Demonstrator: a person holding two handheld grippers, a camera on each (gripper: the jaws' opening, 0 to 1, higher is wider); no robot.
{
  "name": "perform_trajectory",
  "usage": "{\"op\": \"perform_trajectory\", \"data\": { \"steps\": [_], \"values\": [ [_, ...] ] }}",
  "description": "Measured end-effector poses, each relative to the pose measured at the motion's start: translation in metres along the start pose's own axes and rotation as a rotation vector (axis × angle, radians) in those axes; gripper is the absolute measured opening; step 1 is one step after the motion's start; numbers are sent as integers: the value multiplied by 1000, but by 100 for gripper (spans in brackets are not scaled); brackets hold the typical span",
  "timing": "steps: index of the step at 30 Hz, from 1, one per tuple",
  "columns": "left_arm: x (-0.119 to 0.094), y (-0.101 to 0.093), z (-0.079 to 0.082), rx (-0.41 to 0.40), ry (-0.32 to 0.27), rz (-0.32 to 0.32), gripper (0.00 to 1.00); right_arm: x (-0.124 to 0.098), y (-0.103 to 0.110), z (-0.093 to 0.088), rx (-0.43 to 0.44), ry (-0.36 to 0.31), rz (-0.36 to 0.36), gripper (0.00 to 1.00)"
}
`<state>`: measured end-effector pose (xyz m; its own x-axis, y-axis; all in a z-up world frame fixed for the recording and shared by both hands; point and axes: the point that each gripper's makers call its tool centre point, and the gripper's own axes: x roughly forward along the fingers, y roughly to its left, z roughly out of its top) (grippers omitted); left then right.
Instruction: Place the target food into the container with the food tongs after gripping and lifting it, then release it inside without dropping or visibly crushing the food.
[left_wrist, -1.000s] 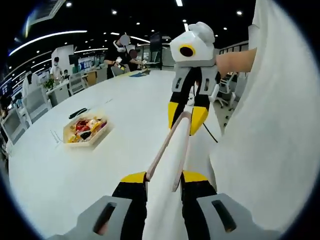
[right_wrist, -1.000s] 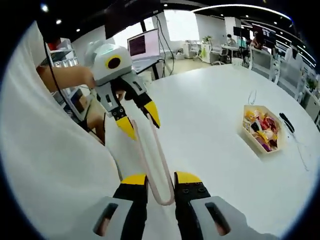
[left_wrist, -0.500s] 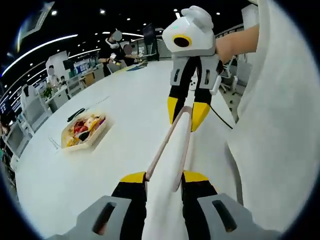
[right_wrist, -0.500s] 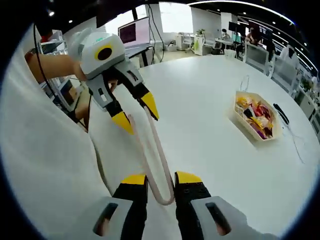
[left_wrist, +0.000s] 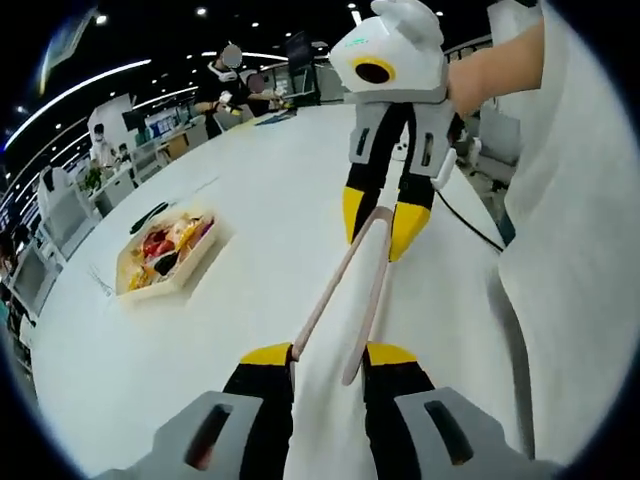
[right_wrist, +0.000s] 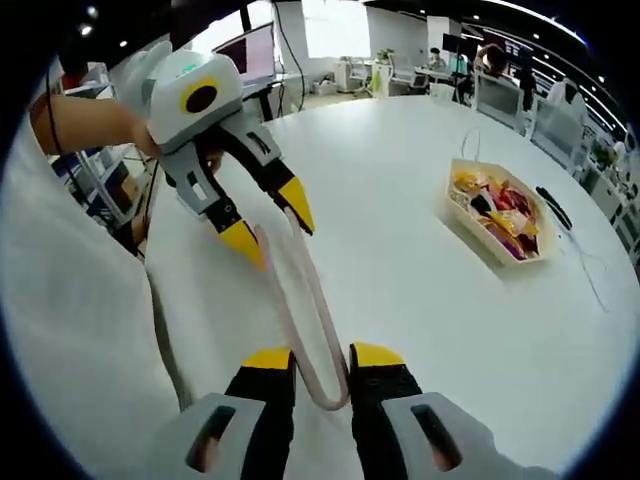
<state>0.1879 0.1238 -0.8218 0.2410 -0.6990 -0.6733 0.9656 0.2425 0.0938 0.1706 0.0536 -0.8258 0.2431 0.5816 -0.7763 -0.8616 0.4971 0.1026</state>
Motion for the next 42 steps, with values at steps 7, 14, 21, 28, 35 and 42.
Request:
{"op": "perform_trajectory", "data": {
  "steps": [7, 14, 21, 28, 35, 42],
  "values": [
    [18, 19, -6, -30, 60, 5, 25, 9, -24, 4, -47, 13, -44, 21],
    [31, 38, -2, -16, 33, 33, 27, 17, -62, -1, 49, 16, -142, 24],
    [49, 50, -9, -50, 51, 49, 28, 25, -82, 0, 25, 71, -153, 24],
    [53, 54, -5, -17, 28, 56, 31, 31, -89, -9, 54, 95, -164, 25],
    [54, 53, -8, -140, 23, 51, 34, 32, -93, -12, 99, 72, -173, 26],
    [56, 61, -9, -225, 18, 114, 40, 30, -95, -12, 155, 11, -220, 25]
  ]
}}
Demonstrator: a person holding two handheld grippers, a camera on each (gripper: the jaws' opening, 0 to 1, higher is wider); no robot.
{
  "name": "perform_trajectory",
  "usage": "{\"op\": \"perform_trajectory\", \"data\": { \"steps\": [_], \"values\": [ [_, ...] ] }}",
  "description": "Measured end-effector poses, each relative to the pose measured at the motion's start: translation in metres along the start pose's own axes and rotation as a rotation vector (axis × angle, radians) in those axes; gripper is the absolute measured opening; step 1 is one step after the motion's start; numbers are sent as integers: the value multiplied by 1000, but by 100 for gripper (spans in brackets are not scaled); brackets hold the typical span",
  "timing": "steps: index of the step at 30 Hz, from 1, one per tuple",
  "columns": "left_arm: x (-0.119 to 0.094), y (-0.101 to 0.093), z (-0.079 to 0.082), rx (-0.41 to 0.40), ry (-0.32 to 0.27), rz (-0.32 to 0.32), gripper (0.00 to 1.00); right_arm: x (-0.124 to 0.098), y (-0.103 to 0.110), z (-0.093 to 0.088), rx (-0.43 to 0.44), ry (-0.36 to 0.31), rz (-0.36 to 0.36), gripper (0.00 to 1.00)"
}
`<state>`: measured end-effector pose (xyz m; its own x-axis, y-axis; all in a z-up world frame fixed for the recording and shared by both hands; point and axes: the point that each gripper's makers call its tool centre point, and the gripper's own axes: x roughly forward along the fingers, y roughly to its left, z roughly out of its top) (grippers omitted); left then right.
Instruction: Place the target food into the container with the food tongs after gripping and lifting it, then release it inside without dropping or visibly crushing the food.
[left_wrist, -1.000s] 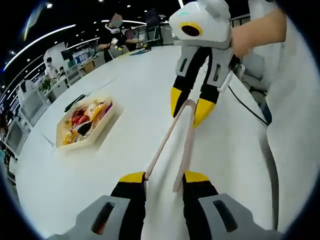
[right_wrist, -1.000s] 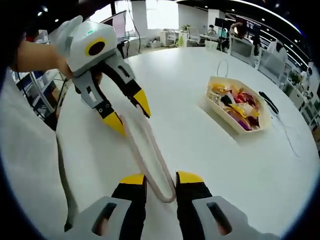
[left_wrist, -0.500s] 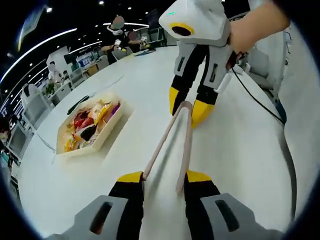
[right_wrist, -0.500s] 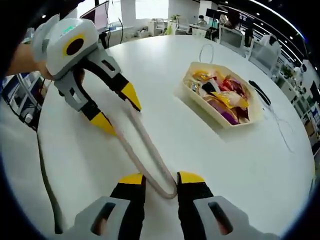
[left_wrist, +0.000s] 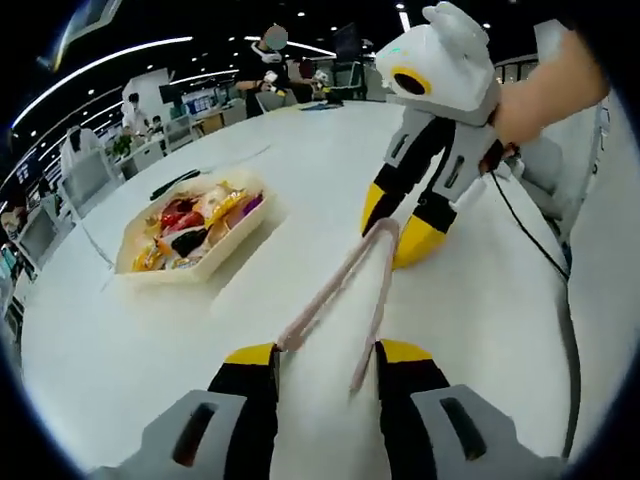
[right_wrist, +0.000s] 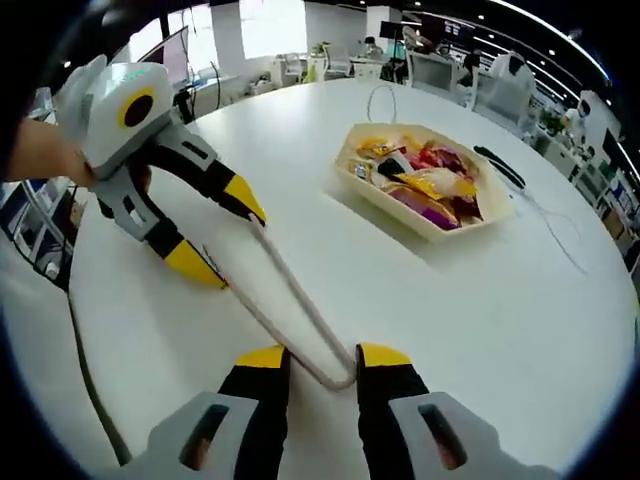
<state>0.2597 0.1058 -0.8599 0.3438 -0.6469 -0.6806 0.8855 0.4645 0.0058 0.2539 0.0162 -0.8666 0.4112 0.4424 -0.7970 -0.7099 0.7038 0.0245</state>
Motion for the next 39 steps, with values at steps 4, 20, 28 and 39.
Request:
{"op": "perform_trajectory", "data": {
  "steps": [4, 20, 28, 39],
  "values": [
    [-4, 7, -2, -49, -9, 31, 51, -2, -3, 0, 49, -51, -22, 26],
    [-84, 29, 7, -252, -188, 200, 57, -86, -37, 39, 299, -404, -125, 40],
    [-116, 30, 19, -376, -291, 214, 70, -115, -27, 45, 286, -446, -133, 51],
    [-169, 24, 39, -410, -463, 213, 99, -167, -7, 44, 264, -544, -91, 95]
  ]
}}
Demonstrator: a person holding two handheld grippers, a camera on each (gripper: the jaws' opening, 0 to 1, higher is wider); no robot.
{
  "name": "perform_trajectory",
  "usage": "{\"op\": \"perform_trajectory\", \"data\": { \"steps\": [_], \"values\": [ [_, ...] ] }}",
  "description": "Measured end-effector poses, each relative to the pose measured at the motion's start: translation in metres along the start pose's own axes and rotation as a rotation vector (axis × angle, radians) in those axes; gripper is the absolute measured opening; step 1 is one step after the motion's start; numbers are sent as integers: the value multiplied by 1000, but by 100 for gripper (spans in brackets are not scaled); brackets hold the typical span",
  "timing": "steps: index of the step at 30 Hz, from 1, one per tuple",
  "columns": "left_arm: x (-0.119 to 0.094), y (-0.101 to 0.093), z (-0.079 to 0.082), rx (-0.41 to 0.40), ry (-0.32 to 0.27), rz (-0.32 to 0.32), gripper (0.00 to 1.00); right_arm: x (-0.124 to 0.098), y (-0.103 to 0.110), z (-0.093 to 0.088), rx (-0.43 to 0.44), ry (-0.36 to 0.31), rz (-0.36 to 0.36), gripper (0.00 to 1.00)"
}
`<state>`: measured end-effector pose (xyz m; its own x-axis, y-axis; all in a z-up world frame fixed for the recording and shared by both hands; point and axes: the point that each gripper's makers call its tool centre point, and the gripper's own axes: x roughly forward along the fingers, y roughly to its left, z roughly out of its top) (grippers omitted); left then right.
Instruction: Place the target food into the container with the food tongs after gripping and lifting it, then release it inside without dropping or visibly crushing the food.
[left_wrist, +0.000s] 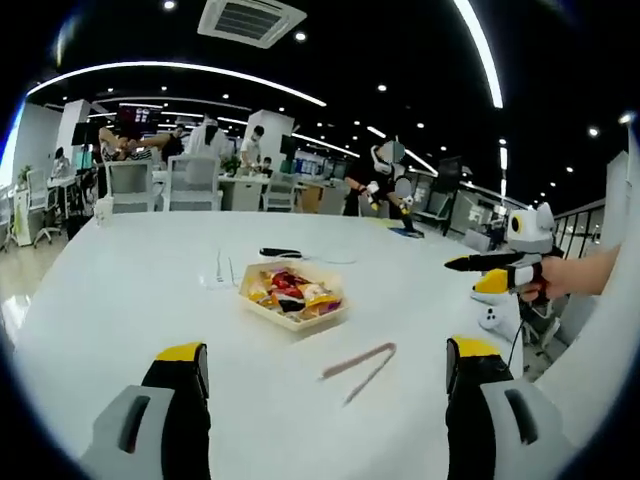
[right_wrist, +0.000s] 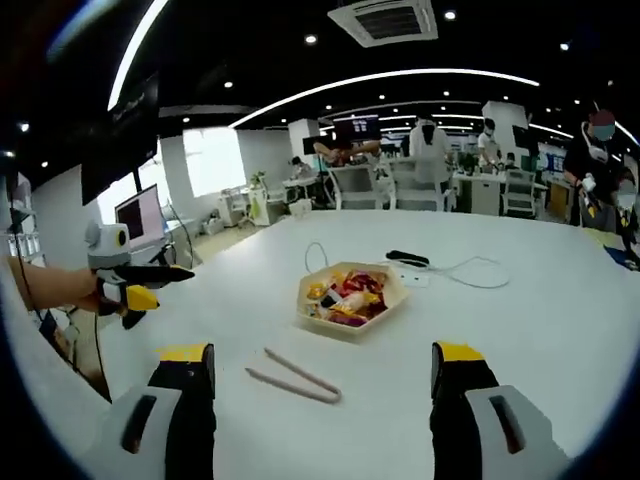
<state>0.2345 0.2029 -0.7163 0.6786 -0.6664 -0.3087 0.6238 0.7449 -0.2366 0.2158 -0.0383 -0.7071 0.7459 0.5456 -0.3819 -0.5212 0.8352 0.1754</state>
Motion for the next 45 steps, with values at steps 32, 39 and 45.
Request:
{"op": "perform_trajectory", "data": {
  "steps": [32, 39, 45],
  "values": [
    [-31, -10, 3, -98, -54, 37, 99, -35, -15, -21, 121, 1, -35, 95],
    [-33, -9, -2, -115, -52, 55, 99, -31, -17, -20, 164, -3, -32, 94],
    [-33, -11, -4, -125, -48, 52, 99, -29, -17, -19, 175, -4, -31, 94]
  ]
}}
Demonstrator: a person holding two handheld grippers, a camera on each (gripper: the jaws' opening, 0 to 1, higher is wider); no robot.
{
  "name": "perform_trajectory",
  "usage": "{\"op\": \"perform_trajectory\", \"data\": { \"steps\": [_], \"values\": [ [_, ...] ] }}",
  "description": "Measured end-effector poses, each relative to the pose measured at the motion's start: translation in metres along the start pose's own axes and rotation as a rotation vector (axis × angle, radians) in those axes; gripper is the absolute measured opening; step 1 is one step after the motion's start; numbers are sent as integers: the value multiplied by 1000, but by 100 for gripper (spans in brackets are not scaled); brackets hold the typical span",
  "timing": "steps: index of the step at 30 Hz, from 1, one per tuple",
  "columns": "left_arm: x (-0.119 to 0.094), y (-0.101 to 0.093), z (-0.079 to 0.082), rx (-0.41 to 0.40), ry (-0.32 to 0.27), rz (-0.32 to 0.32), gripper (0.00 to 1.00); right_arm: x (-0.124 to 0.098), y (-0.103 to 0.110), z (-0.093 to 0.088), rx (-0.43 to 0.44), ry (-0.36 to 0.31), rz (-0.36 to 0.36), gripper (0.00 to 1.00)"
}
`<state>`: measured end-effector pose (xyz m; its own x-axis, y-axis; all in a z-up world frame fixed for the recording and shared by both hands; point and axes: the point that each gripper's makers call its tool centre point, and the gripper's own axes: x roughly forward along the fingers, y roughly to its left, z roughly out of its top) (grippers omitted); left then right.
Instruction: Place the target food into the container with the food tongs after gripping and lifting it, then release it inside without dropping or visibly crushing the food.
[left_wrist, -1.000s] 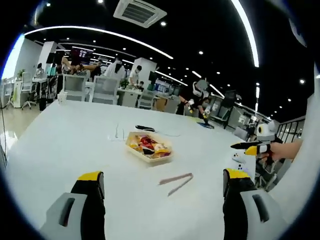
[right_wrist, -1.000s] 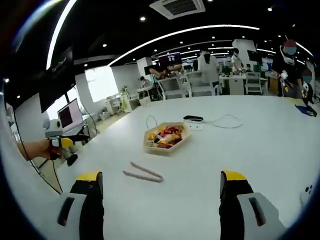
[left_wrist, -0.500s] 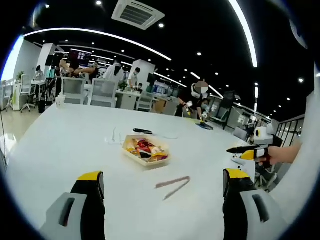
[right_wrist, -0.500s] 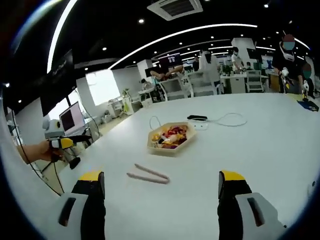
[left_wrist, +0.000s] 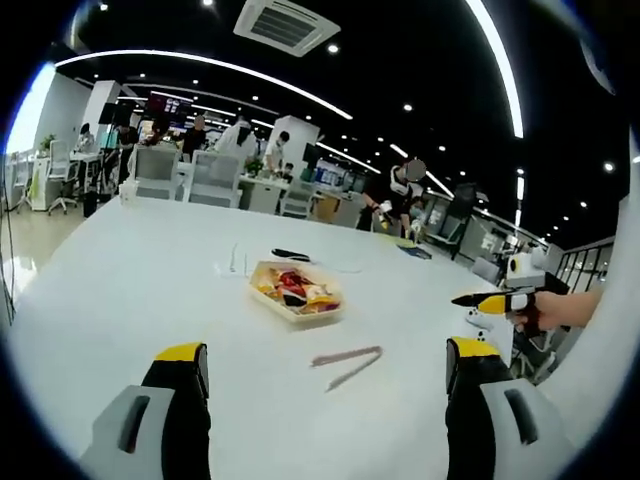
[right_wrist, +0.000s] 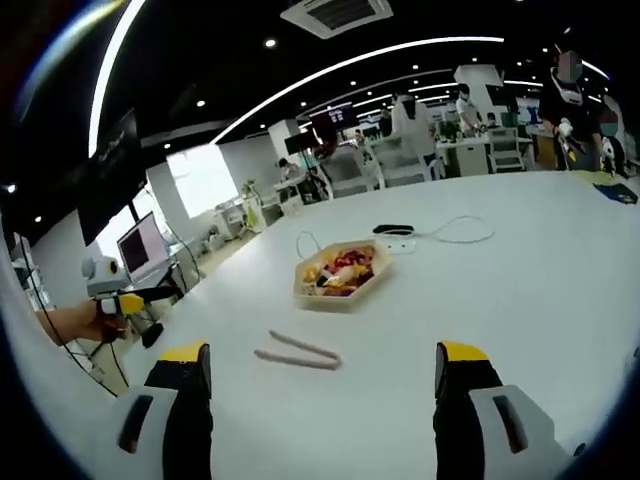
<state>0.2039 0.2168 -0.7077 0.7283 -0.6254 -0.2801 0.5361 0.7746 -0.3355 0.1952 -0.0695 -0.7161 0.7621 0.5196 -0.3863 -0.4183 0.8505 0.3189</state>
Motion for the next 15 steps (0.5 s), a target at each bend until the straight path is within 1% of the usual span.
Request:
{"op": "perform_trajectory", "data": {
  "steps": [4, 9, 15],
  "values": [
    [1, -1, -1, -5, 6, -4, 99, -1, -1, 0, 9, -4, -6, 94],
    [4, -2, -3, -6, 11, -9, 98, -3, -6, -7, 22, 2, -19, 94],
    [4, -6, -9, -3, 25, -15, 98, -3, -6, -12, 46, 2, -27, 93]
  ]
}}
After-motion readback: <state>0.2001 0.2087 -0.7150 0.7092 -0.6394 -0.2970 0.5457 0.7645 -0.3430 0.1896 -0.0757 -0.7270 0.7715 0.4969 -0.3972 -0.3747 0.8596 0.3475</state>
